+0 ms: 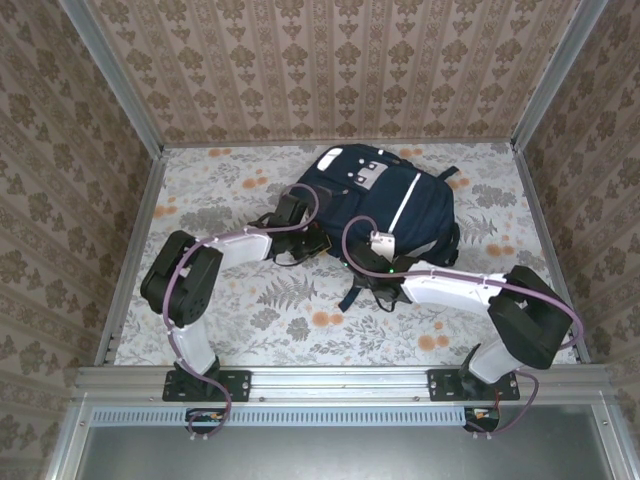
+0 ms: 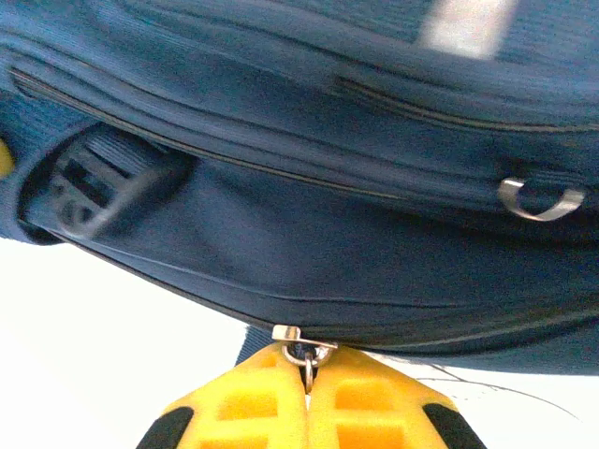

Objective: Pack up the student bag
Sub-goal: Zip the student bag at the top-center of the table.

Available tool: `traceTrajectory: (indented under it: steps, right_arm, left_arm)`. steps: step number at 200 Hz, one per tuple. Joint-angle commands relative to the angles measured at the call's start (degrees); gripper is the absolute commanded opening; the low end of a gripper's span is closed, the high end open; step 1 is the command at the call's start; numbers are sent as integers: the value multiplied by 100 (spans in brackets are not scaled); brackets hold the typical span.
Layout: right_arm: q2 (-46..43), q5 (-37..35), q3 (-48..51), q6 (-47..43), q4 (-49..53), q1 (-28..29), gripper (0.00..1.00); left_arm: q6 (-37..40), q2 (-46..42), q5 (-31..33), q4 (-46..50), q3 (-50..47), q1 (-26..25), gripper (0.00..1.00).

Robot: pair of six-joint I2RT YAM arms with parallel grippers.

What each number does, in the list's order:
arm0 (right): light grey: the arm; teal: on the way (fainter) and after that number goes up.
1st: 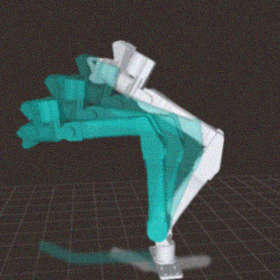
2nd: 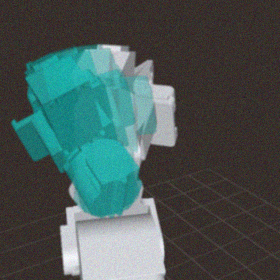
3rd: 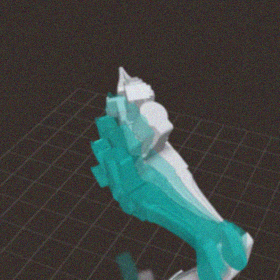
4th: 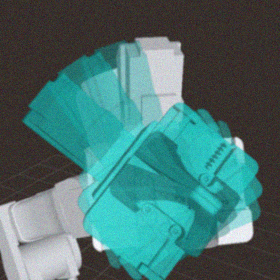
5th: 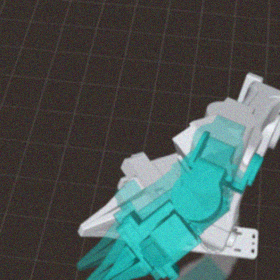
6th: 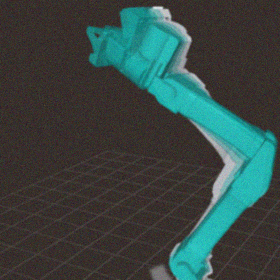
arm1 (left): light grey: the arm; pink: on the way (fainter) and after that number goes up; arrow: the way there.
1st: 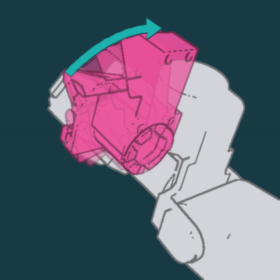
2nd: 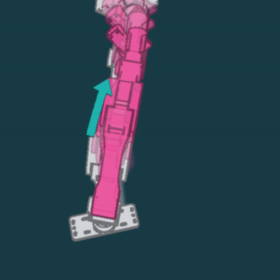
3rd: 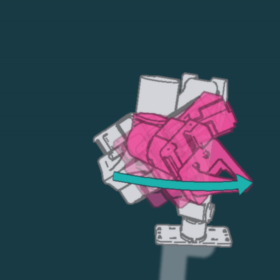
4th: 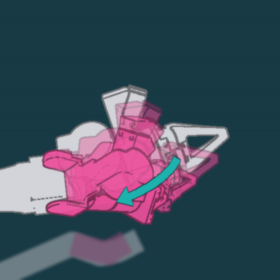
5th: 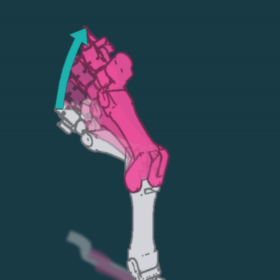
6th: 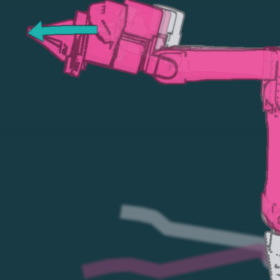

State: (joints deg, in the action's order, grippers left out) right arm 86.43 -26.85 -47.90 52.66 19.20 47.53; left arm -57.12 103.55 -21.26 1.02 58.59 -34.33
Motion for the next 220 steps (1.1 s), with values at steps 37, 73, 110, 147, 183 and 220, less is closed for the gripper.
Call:
traceTrajectory:
  steps: [37,73,110,147,183,220]
  right_arm:
    - [-917,111,747,-248,643,-625,0]
    - [-1331,288,920,-714,786,-1138,0]
    - [-1374,1009,876,-1438,520,-1431,0]
    - [-1016,1839,604,-1681,168,-1291,0]
    - [-718,1979,324,-1635,112,-1163,0]
    - [-420,2000,84,-1690,194,-1140,0]
  left_arm:
    - [489,-299,473,376,-134,776,0]
    - [874,-275,535,618,-40,1341,0]
    - [1397,172,327,975,521,1942,0]
    - [1645,361,35,1400,1074,2126,22]
    - [1275,-373,173,1736,676,1615,56]
    - [277,-1133,300,1642,95,366,57]
